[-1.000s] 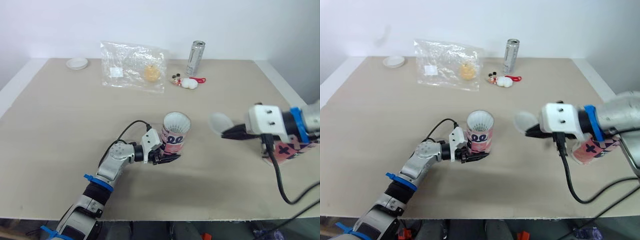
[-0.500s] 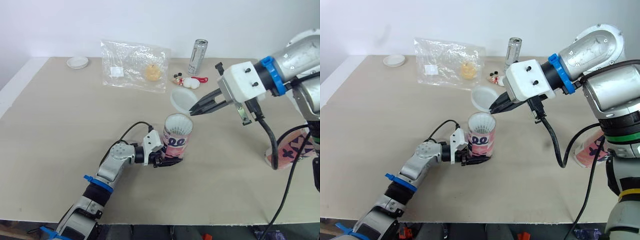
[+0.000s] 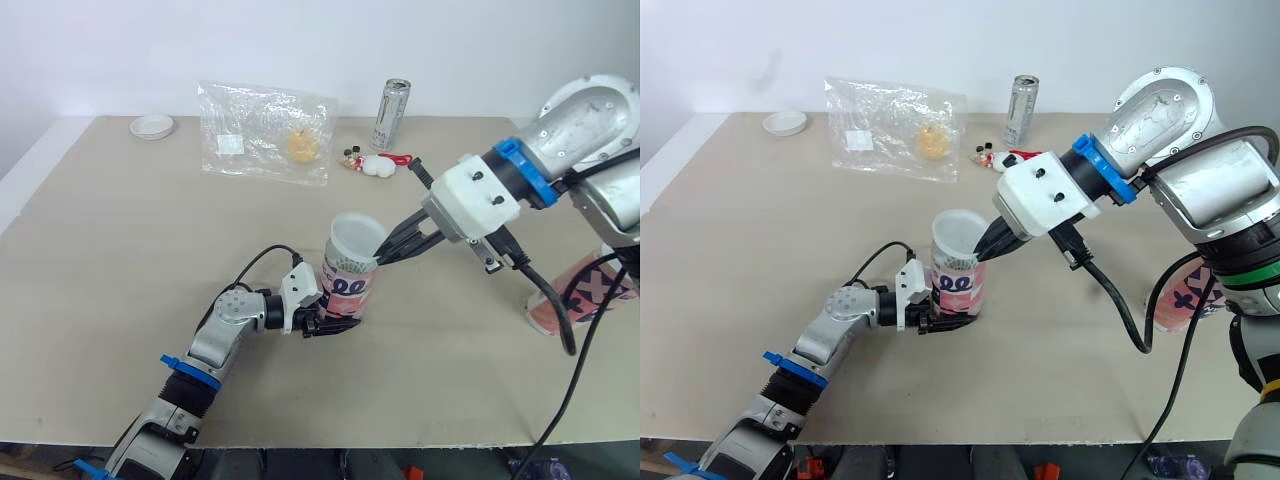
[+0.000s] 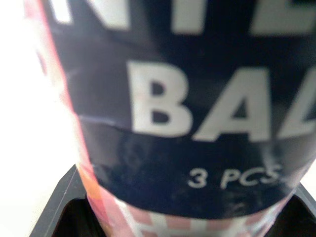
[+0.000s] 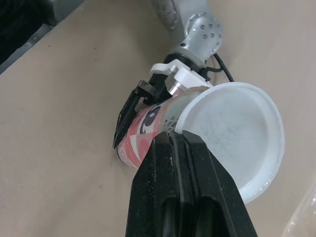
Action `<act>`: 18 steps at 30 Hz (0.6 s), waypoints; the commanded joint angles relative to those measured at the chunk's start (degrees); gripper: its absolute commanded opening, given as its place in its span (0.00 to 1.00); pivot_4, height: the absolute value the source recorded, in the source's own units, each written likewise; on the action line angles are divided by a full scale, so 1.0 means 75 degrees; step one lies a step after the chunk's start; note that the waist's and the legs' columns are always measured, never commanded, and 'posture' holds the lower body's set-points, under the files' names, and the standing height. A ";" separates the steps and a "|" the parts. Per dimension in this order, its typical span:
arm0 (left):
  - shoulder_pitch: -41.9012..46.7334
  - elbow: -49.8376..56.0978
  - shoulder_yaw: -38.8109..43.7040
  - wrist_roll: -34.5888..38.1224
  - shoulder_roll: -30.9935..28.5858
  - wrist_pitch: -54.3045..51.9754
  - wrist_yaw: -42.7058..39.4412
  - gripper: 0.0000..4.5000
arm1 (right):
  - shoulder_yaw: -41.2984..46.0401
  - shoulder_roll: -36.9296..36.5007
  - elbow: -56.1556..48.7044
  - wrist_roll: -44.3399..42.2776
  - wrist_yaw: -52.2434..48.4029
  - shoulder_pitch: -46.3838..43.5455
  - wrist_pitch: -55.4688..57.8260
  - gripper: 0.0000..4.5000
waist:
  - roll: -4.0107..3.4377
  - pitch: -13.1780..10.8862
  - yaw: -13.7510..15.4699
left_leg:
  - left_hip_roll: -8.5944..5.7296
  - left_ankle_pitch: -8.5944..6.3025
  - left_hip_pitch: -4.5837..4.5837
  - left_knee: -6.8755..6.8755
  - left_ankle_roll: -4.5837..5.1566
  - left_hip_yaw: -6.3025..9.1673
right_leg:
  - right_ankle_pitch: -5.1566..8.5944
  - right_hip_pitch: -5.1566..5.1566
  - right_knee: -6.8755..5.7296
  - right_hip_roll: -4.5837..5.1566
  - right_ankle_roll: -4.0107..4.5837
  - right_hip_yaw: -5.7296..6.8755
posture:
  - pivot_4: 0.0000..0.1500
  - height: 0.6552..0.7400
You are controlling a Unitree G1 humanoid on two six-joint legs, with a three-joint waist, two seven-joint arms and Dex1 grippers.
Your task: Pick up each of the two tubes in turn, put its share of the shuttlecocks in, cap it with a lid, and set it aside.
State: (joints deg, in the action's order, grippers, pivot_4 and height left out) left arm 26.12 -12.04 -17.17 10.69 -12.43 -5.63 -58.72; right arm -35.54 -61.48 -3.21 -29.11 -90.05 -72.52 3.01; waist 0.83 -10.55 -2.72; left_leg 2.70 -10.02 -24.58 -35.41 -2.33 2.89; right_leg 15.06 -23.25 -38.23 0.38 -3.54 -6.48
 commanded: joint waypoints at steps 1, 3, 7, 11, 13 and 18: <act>-0.0181 0.0003 -0.0098 -0.0091 -0.0091 -0.0223 0.0057 0.64 | -0.0011 -0.0060 0.0052 -0.0133 -0.0327 -0.0257 -0.0252 0.01 | 0.0000 0.0000 0.0000 | 0.0000 0.0000 0.0000 0.0000 0.0000 0.0000 | 0.0000 0.0000 0.0000 0.0000 0.0000 0.0000 | 1.00 1.00; -0.0195 0.0030 -0.0100 -0.0092 -0.0090 -0.0249 0.0082 0.64 | -0.0118 -0.0083 0.0092 -0.0117 -0.0327 -0.0288 -0.0316 0.01 | 0.0000 0.0000 0.0000 | 0.0000 0.0000 0.0000 0.0000 0.0000 0.0000 | 0.0000 0.0000 0.0000 0.0000 0.0000 0.0000 | 1.00 1.00; -0.0262 0.0088 -0.0106 -0.0083 -0.0106 -0.0287 0.0125 0.64 | -0.0265 -0.0088 0.0156 -0.0125 -0.0327 -0.0287 -0.0419 0.01 | 0.0000 0.0000 0.0000 | 0.0001 0.0000 0.0002 -0.0001 0.0000 -0.0001 | 0.0000 0.0000 -0.0002 0.0000 0.0000 0.0000 | 1.00 1.00; -0.0292 0.0133 -0.0098 -0.0078 -0.0118 -0.0325 0.0151 0.64 | -0.0307 -0.0055 0.0200 -0.0149 -0.0327 -0.0254 -0.0529 0.01 | -0.0001 0.0000 0.0000 | 0.0001 0.0000 0.0003 -0.0001 0.0000 -0.0001 | 0.0000 0.0000 -0.0004 0.0000 0.0001 0.0000 | 1.00 1.00; -0.0299 0.0145 -0.0088 -0.0077 -0.0120 -0.0333 0.0169 0.64 | -0.0334 -0.0052 0.0215 -0.0153 -0.0327 -0.0245 -0.0587 0.01 | -0.0001 0.0000 0.0000 | 0.0001 0.0000 0.0003 -0.0001 0.0000 -0.0001 | -0.0001 0.0000 -0.0004 0.0000 0.0004 0.0000 | 1.00 1.00; -0.0317 0.0171 -0.0077 -0.0070 -0.0138 -0.0360 0.0195 0.64 | -0.0378 0.0077 0.0360 -0.0106 -0.0327 -0.0251 -0.0775 0.01 | -0.0001 0.0000 -0.0001 | 0.0001 0.0000 0.0005 -0.0001 0.0000 -0.0001 | -0.0002 0.0001 -0.0006 0.0000 0.0004 0.0000 | 1.00 1.00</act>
State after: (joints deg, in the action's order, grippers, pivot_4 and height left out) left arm 25.24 -10.51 -17.20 10.68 -12.49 -6.82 -57.18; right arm -38.63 -60.85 -0.60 -29.24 -90.09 -73.04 -1.68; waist 0.82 -10.55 -2.73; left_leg 2.71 -10.02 -24.54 -35.42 -2.33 2.88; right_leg 15.05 -23.25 -38.29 0.38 -3.50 -6.48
